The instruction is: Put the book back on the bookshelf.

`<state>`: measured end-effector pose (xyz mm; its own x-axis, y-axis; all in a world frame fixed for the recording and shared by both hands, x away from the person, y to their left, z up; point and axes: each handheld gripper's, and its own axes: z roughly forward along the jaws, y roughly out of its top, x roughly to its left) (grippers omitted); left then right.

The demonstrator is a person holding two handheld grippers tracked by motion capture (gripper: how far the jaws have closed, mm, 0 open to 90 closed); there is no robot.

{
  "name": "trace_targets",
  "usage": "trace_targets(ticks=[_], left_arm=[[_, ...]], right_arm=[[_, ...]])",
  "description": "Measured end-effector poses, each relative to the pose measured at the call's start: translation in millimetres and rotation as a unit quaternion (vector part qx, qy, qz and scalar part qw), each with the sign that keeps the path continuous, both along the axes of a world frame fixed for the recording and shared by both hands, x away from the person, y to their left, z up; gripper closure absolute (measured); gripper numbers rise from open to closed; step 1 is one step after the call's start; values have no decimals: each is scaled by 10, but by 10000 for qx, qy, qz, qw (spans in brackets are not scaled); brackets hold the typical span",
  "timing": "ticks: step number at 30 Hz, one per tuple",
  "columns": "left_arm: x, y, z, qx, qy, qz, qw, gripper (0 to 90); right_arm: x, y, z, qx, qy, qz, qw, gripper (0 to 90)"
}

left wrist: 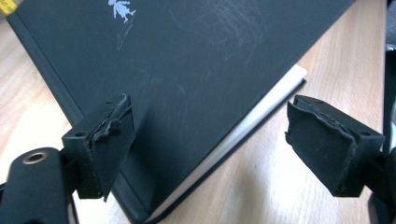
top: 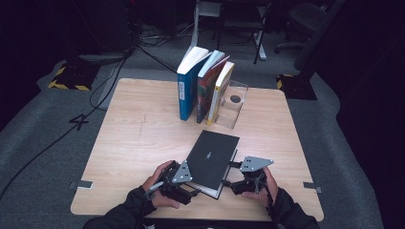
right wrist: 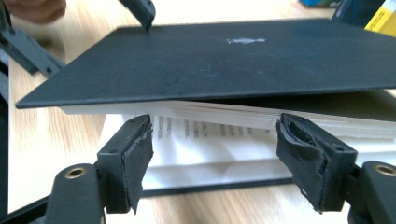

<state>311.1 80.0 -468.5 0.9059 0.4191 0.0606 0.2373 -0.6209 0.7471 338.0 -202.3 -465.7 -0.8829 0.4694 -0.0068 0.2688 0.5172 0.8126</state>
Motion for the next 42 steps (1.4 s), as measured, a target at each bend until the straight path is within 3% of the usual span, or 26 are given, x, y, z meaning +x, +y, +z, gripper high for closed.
trace_targets(ticks=[5, 11, 14, 15, 16, 18, 19, 20, 21, 23, 27, 30, 36, 40, 42], left_arm=[[15, -9, 14, -3, -78, 134, 9999, 148], [57, -65, 26, 93, -356, 433, 9984, 132], [88, -110, 23, 96, -485, 609, 9969, 125], [109, -140, 16, 152, -598, 773, 9951, 131], [109, -140, 16, 152, -598, 773, 9951, 136], [134, -163, 4, 189, -726, 937, 9928, 145], [148, -173, 6, 250, -775, 989, 9918, 162], [160, -176, 10, 243, -818, 1061, 9907, 237], [172, -170, 17, 207, -861, 1153, 9894, 237], [206, -138, 34, 117, -807, 1097, 9906, 315], [181, -113, 74, 51, -1068, 1037, 9888, 399], [204, -61, 103, -110, -1013, 1030, 9894, 440], [249, 76, 161, -475, -969, 1089, 9882, 546], [288, 179, 192, -859, -689, 978, 9891, 566], [281, 181, 199, -901, -649, 831, 9903, 569]], right_arm=[[26, 84, 84, 76, -66, -107, 9999, 277], [86, 233, 185, 128, -223, -199, 9995, 276], [135, 323, 230, 129, -333, -220, 9991, 275], [148, 342, 237, 130, -347, -232, 9990, 275], [148, 342, 237, 130, -347, -232, 9990, 275], [173, 375, 252, 138, -368, -233, 9990, 275], [186, 388, 257, 167, -362, -245, 9989, 275], [203, 408, 267, 165, -353, -243, 9989, 275], [203, 408, 267, 165, -353, -243, 9989, 275], [220, 400, 270, 224, -309, -229, 9990, 277], [235, 351, 281, 329, -224, -248, 9989, 304], [254, 274, 307, 409, -206, -314, 9985, 293], [274, 57, 301, 230, -280, -390, 9986, 281], [327, -101, 253, 124, -316, -497, 9982, 284], [348, -142, 231, 78, -344, -547, 9979, 287]])
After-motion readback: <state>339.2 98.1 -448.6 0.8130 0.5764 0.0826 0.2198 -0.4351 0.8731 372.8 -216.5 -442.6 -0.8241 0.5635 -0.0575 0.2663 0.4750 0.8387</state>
